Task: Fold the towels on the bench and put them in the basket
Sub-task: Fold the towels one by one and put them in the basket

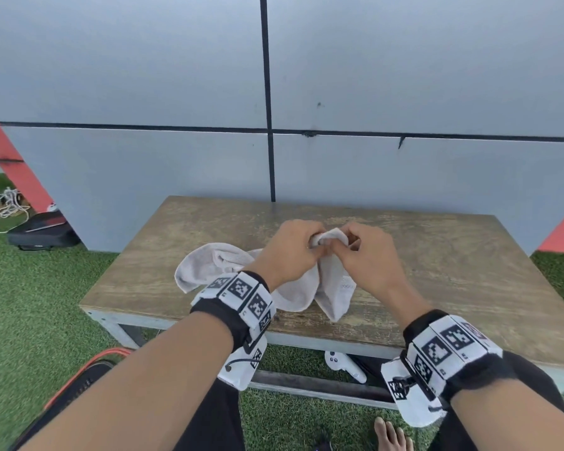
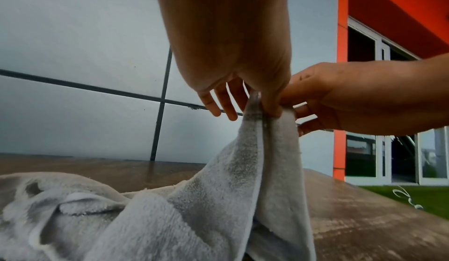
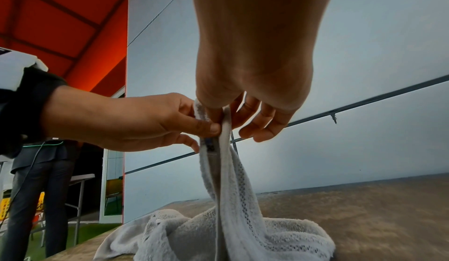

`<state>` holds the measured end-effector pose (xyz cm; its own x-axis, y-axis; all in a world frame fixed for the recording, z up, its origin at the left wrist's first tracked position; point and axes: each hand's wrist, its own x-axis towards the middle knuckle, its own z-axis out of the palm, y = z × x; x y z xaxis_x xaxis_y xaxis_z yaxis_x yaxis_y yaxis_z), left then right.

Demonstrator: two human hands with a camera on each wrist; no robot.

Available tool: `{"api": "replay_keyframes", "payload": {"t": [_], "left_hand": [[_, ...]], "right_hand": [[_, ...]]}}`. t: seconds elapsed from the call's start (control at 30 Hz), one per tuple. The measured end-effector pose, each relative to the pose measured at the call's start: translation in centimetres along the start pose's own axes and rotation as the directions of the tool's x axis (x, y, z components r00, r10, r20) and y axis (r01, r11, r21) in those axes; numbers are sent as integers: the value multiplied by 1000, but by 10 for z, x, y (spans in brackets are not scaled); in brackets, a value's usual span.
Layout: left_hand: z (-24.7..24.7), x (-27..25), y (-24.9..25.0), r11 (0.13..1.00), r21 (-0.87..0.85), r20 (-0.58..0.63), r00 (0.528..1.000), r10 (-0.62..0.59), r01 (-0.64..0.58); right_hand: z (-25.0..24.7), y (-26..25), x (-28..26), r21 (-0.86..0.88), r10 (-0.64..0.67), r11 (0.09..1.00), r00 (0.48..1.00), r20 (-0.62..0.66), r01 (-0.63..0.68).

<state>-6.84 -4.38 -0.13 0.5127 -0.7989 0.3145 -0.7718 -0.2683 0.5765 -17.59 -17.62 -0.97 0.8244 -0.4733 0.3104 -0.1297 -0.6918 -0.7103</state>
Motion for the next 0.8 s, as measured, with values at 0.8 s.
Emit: {"api": "replay_keyframes", "payload": {"t": [0.8], "left_hand": [[-30, -4, -6, 977, -201, -270, 954, -127, 74]], "right_hand": [[7, 7, -2, -33, 46, 999, 984, 169, -41]]}}
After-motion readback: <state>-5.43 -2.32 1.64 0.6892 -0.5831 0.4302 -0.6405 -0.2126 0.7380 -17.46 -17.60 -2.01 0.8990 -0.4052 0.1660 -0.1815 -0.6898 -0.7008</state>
